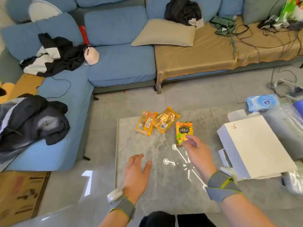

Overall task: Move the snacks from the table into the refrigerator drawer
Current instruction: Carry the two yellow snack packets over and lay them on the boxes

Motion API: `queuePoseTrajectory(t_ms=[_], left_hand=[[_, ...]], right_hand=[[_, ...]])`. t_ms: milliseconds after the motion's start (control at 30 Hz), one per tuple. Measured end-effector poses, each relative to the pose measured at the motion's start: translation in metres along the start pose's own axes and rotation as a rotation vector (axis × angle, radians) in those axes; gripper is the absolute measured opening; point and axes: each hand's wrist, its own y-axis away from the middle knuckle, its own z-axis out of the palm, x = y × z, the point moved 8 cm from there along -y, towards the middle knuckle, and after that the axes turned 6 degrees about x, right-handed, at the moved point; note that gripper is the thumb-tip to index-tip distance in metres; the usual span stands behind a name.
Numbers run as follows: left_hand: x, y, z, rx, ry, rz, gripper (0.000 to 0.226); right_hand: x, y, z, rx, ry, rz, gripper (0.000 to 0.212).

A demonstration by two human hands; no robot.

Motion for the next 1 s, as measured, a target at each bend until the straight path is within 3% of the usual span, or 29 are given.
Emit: queuePoseTrajectory(t_ms=[267, 533, 700, 833, 1000], left_hand=[[-0.046, -0.094, 0.079, -0.177, -0.164, -0.057, 0.058], [-0.118, -0.270, 0.194, -0.258, -0.525, 0.160, 0.058], [-0.106, -0.348, 0.211, -0.134, -0.604, 0.420, 0.064], [-0.127, -0.366, 0.243, -0.058, -0.579, 0.414, 0.077], [-0.132, -0.365, 0.248, -0.010, -0.592, 0.421, 0.041]], right_hand=[[0.052, -0.102, 0.088, -0.118, 0.315, -0.026, 0.037], [0.123, -0.253, 0.250, -0.269, 0.873, -0.344, 0.046], [0.134, -0.315, 0.297, -0.230, 1.113, -0.568, 0.044], [0.167, -0.337, 0.314, -0.188, 1.127, -0.579, 0.044], [0.178, -0.335, 0.313, -0.181, 1.176, -0.613, 0.017]])
